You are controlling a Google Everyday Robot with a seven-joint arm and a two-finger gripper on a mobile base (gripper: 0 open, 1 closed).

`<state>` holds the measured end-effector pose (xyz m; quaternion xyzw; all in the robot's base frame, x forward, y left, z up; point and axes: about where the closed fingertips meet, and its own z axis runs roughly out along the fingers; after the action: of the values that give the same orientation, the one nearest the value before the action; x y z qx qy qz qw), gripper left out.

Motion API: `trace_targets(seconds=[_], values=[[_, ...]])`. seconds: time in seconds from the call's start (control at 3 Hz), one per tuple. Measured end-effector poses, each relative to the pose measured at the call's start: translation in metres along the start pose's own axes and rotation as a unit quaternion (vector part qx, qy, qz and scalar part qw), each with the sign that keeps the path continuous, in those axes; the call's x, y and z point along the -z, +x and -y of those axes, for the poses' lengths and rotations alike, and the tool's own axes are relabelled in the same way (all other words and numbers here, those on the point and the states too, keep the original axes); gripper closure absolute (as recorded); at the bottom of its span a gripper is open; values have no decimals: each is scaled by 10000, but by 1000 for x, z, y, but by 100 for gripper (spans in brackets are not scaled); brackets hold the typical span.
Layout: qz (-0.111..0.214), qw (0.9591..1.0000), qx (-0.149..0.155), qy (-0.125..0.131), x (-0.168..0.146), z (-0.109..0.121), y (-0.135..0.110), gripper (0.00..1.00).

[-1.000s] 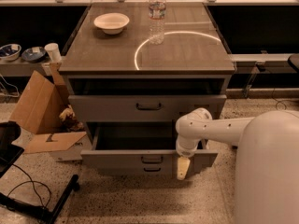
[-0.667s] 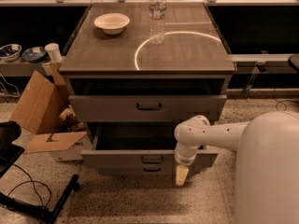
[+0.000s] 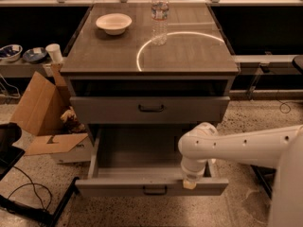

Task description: Open middle drawer

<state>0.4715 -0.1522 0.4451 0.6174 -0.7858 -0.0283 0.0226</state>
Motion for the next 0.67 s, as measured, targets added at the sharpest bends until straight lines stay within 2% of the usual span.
trace_targets(seconds=[0.33,0.67], values=[[-122,9999,-94,-12,8,-14,11,95],[-379,9987,-299,-180,19,-50,39,100]])
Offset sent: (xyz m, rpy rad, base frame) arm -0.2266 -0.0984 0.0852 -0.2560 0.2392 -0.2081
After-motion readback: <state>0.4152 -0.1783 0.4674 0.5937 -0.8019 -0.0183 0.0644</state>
